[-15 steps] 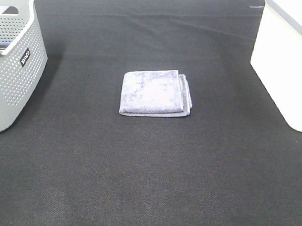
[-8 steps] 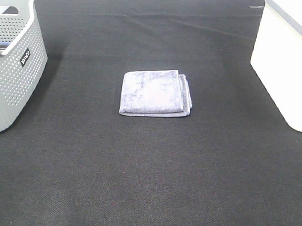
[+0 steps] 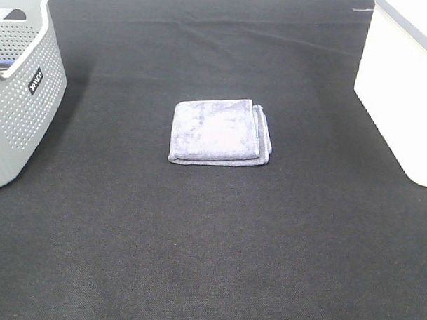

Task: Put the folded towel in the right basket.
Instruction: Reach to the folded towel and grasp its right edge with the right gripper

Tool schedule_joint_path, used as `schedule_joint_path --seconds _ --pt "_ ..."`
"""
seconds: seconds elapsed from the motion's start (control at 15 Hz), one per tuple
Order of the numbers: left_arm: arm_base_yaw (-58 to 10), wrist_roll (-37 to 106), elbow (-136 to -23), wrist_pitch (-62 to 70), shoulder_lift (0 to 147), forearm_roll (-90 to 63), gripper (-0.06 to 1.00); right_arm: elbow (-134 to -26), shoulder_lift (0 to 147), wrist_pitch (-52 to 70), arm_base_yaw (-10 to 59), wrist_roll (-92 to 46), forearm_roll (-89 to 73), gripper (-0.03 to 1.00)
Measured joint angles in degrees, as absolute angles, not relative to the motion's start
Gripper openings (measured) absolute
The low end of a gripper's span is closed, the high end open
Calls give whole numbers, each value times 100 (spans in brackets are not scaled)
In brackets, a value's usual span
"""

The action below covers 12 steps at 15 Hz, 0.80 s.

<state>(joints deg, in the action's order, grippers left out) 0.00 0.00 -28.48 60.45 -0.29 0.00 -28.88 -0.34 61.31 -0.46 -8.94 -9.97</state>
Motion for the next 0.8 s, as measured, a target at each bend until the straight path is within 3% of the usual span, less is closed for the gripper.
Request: schedule_joint_path --seconds 0.6,0.8 --pt "0 0 -2848 6045 -29 0 97 -2888 -34 6119 -46 -894 -997 77" --pt "0 0 -2848 6045 -29 0 97 -3031 321 5592 -46 -894 -1003 77"
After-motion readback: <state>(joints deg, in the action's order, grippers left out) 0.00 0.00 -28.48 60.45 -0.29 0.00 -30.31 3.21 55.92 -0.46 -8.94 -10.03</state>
